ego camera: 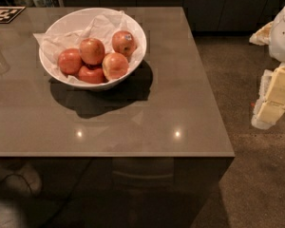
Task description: Pick apple from white bowl
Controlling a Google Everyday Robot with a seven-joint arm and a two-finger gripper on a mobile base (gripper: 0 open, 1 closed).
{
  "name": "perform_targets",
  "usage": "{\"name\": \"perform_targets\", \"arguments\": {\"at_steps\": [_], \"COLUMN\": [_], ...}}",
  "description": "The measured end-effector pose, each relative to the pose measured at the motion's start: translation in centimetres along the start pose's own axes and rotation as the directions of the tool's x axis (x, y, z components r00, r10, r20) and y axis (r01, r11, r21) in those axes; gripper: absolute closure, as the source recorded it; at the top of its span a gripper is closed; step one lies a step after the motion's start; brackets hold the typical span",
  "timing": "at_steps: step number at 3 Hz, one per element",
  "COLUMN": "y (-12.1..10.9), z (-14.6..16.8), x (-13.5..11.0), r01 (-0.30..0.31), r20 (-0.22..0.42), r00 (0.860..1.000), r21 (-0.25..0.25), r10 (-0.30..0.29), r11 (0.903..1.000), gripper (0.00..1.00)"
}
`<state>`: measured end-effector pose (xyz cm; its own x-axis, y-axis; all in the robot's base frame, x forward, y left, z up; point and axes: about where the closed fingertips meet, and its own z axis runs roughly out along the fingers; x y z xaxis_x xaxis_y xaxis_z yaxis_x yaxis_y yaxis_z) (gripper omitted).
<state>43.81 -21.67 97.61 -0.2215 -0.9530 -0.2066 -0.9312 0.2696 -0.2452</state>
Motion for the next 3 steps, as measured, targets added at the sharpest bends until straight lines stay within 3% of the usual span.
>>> {"name": "perform_targets", "arguments": {"at_steps": [1, 3], "y": [-0.2, -1.3], "z": [-0.5, -2.3], "x": [-0.8, -7.1], "r01": [0.008, 0.105], "r20": [0.001, -0.025], "r00": [1.000, 0.994], "r21": [0.005, 0.003], "r10": [-0.008, -0.105], "r11": [1.0000, 0.9945], "gripper": [0.00, 0.00]}}
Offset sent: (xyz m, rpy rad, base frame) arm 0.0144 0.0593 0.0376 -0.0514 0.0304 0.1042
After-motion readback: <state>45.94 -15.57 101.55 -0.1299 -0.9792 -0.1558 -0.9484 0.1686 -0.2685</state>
